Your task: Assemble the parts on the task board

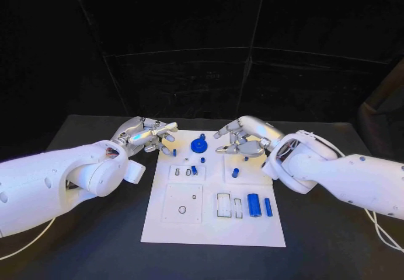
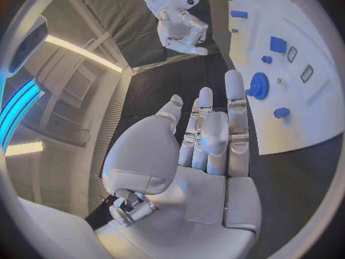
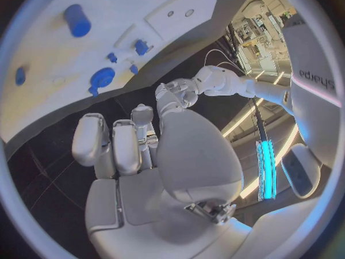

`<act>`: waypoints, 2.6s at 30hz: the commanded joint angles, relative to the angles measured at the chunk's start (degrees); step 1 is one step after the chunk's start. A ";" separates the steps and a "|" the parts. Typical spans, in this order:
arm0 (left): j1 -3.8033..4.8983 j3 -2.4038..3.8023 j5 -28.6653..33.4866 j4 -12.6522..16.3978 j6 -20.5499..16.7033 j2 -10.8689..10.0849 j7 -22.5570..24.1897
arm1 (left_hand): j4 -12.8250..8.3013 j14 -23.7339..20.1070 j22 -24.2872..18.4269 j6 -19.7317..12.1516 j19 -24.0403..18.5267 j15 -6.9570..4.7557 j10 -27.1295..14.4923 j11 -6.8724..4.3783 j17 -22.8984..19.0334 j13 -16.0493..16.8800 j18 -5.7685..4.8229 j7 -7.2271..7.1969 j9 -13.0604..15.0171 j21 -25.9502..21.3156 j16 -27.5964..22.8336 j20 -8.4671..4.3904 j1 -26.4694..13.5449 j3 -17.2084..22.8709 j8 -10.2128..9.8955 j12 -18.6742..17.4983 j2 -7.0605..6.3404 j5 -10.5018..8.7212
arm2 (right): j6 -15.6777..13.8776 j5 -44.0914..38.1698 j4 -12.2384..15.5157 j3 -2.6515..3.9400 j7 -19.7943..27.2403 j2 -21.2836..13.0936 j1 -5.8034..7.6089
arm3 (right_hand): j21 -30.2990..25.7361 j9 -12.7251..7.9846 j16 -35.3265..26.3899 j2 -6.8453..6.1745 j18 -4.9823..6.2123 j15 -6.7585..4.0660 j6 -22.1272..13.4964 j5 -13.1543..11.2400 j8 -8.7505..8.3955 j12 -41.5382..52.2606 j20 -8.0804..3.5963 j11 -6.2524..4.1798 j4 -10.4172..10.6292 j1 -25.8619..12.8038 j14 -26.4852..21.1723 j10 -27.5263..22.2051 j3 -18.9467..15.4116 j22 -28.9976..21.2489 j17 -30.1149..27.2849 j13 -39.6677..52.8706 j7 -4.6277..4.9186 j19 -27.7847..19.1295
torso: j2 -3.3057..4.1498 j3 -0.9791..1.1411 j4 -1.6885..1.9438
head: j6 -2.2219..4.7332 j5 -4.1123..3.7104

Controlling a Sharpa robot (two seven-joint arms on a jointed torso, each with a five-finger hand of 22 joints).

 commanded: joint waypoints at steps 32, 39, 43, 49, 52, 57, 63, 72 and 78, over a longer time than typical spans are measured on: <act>8.13 -2.71 -35.53 -18.36 33.26 22.08 -49.88 | 13.15 5.97 53.53 -7.58 8.21 -2.29 -5.45 -2.66 27.01 44.20 -5.98 -3.35 15.34 46.17 23.32 -2.43 -6.65 -15.75 22.39 45.84 2.73 -0.28 | 1.00 28.03 -5.99 0.06 10.58 -3.95 2.13 | -3.10 -0.41 -4.13 1.20 0.95 -0.72 0.88 2.58 0.09 -6.67 -0.53 -0.38 -1.35 1.13 0.33 -1.39 -0.70 -3.67 -3.44 -6.65 -0.24 -1.05 | -2.75 1.08 -0.84 | -2.43 1.97; 8.09 -3.00 -35.67 -20.08 33.97 24.01 -50.00 | 13.11 5.97 54.06 -8.23 8.23 -2.31 -5.57 -2.69 27.01 44.56 -6.05 -3.41 16.28 46.52 23.32 -2.45 -6.88 -16.47 23.48 46.25 2.82 -0.28 | 1.22 27.99 -6.27 0.06 10.26 -3.68 2.13 | -3.34 -0.43 -4.35 1.17 1.00 -0.71 0.82 2.89 0.04 -6.98 -0.53 -0.37 -1.35 1.04 0.33 -1.49 -0.83 -3.97 -3.61 -6.98 -0.23 -1.17 | -2.68 1.10 -0.82 | -2.62 1.91; 8.07 -3.20 -35.72 -20.82 35.15 24.70 -50.11 | 13.04 5.97 54.18 -8.37 8.23 -2.32 -5.58 -2.71 27.01 44.68 -6.06 -3.44 16.56 46.59 23.32 -2.46 -6.79 -16.56 23.82 46.39 2.95 -0.28 | 1.39 27.90 -6.39 0.06 10.04 -3.56 2.13 | -3.46 -0.44 -4.51 1.14 1.03 -0.70 0.79 3.07 0.01 -7.10 -0.53 -0.36 -1.35 0.98 0.31 -1.52 -0.91 -4.12 -3.75 -7.12 -0.23 -1.23 | -2.66 1.12 -0.76 | -2.72 1.91; 8.00 -3.49 -35.78 -21.60 36.23 25.33 -50.20 | 12.86 5.97 54.44 -8.64 8.25 -2.35 -5.56 -2.75 27.01 44.91 -6.10 -3.48 17.02 46.76 23.32 -2.47 -6.52 -16.66 24.37 46.65 3.17 -0.27 | 1.57 27.66 -6.48 0.06 9.80 -3.50 2.13 | -3.59 -0.45 -4.58 1.12 1.06 -0.70 0.76 3.19 -0.02 -7.27 -0.53 -0.36 -1.35 0.95 0.32 -1.60 -0.97 -4.31 -3.78 -7.29 -0.22 -1.33 | -2.64 1.03 -0.78 | -3.04 1.92; 7.93 -3.57 -35.79 -22.01 36.59 25.61 -50.22 | 12.78 5.97 54.41 -8.75 8.22 -2.35 -5.63 -2.75 27.01 44.87 -6.09 -3.49 17.16 46.74 23.32 -2.48 -6.41 -16.68 24.52 46.62 3.21 -0.27 | 1.68 27.58 -6.57 0.06 9.72 -3.44 2.13 | -3.63 -0.45 -4.65 1.12 1.06 -0.70 0.74 3.35 -0.04 -7.28 -0.52 -0.36 -1.37 0.94 0.32 -1.58 -1.00 -4.34 -3.83 -7.31 -0.22 -1.32 | -2.60 0.95 -0.76 | -3.00 1.92; 7.75 -3.63 -35.79 -22.75 37.08 26.16 -50.27 | 12.65 5.97 54.45 -8.93 8.20 -2.36 -5.66 -2.76 27.01 44.93 -6.09 -3.49 17.37 46.77 23.32 -2.48 -6.20 -16.68 24.76 46.69 3.32 -0.27 | 1.85 27.45 -6.64 0.06 9.62 -3.36 2.13 | -3.73 -0.45 -4.73 1.16 1.07 -0.70 0.72 3.70 -0.07 -7.39 -0.52 -0.36 -1.42 0.98 0.35 -1.60 -1.05 -4.42 -3.83 -7.46 -0.22 -1.31 | -2.60 1.07 -0.78 | -3.20 1.85; 7.47 -3.77 -35.79 -23.48 37.56 26.82 -50.34 | 12.37 5.97 54.40 -9.28 8.13 -2.35 -5.82 -2.75 27.01 44.85 -6.07 -3.48 17.68 46.72 23.32 -2.48 -5.78 -16.61 25.07 46.64 3.52 -0.26 | 2.01 27.33 -6.78 0.06 9.37 -3.33 2.13 | -3.74 -0.47 -4.68 1.12 1.05 -0.69 0.64 3.86 -0.13 -7.38 -0.52 -0.34 -1.38 0.85 0.41 -1.54 -1.17 -4.38 -3.70 -7.50 -0.19 -1.24 | -2.54 1.01 -0.74 | -3.25 1.87; 7.16 -3.91 -35.79 -24.01 38.12 27.48 -50.41 | 11.76 5.97 54.75 -9.82 8.12 -2.34 -5.90 -2.74 27.01 45.01 -6.12 -3.47 18.26 46.93 23.32 -2.47 -4.91 -16.21 25.70 46.83 3.99 -0.24 | 2.09 27.12 -6.90 0.06 9.06 -3.30 2.13 | -3.74 -0.47 -4.68 1.12 1.05 -0.69 0.64 3.86 -0.13 -7.38 -0.52 -0.34 -1.38 0.85 0.41 -1.54 -1.17 -4.38 -3.70 -7.50 -0.19 -1.24 | -2.59 1.08 -0.74 | -3.66 1.83; 6.95 -3.95 -35.79 -24.19 38.51 27.81 -50.45 | 11.53 5.97 54.82 -9.97 8.12 -2.34 -5.90 -2.74 27.01 45.08 -6.12 -3.47 18.46 46.98 23.32 -2.46 -4.65 -16.07 25.91 46.90 4.10 -0.25 | 2.08 27.07 -6.94 0.06 8.94 -3.32 2.13 | -3.82 -0.48 -4.80 1.12 1.07 -0.68 0.58 3.90 -0.17 -7.54 -0.52 -0.33 -1.36 0.79 0.40 -1.60 -1.21 -4.47 -3.82 -7.67 -0.18 -1.28 | -2.58 1.09 -0.77 | -3.76 1.75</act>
